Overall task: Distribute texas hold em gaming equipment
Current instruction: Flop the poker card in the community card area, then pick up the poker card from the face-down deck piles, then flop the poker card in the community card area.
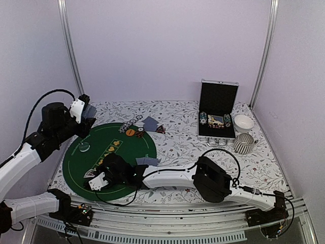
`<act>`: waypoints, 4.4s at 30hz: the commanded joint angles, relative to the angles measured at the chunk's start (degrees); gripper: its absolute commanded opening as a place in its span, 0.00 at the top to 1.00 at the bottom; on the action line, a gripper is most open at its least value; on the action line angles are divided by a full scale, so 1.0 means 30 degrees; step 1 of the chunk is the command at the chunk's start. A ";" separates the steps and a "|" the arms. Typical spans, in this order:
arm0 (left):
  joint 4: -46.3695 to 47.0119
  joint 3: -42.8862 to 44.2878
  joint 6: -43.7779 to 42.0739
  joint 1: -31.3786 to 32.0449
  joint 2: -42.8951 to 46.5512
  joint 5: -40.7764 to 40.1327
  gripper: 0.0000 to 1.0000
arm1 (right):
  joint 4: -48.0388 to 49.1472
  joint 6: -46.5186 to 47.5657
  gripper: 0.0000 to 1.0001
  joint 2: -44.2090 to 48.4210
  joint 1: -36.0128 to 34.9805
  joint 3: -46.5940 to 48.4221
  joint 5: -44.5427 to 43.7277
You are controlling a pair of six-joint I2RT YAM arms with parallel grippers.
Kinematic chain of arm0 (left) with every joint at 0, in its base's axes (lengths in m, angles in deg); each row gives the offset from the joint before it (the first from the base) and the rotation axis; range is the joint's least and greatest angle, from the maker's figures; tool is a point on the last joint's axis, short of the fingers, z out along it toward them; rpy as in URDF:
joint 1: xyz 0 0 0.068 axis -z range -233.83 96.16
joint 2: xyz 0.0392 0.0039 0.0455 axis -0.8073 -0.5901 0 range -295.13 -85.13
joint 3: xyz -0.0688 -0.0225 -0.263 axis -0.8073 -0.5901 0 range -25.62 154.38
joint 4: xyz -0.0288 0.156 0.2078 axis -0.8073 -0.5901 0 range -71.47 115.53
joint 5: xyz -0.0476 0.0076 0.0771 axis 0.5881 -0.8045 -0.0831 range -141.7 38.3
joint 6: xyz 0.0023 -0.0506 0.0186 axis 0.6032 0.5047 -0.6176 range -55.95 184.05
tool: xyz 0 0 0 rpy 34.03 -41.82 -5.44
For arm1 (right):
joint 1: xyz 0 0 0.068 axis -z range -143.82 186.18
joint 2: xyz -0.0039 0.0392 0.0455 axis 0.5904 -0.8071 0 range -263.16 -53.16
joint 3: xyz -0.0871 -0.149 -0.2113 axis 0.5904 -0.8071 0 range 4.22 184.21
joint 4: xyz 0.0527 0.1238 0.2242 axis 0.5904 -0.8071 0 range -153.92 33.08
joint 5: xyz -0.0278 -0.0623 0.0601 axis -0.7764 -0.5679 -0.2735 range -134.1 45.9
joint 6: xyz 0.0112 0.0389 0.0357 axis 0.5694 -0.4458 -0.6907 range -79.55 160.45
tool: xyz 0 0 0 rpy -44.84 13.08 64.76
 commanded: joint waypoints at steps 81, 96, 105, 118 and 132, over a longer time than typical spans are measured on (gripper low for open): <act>-0.1833 -0.0392 -0.3947 0.5718 -0.0960 0.8202 0.55 | -0.5429 -2.7063 0.01 1.3265 0.6053 -0.8476 1.1644; -0.1635 -0.0415 -0.3887 0.5708 -0.0998 0.7043 0.55 | -0.7329 -2.5301 0.18 1.5086 0.6095 -0.9457 0.9041; -0.1613 -0.0415 -0.3896 0.5720 -0.0974 0.6783 0.55 | -0.7245 -2.5177 0.64 1.4986 0.5973 -0.8697 1.3070; -0.1598 -0.0437 -0.3880 0.5720 -0.0917 0.6720 0.55 | -0.7821 -2.5207 0.98 1.5594 0.6072 -0.8823 1.2120; -0.1392 -0.0430 -0.3574 0.5684 -0.0751 0.6091 0.54 | -0.8207 -2.3304 0.99 1.8451 0.6717 -1.0506 1.0895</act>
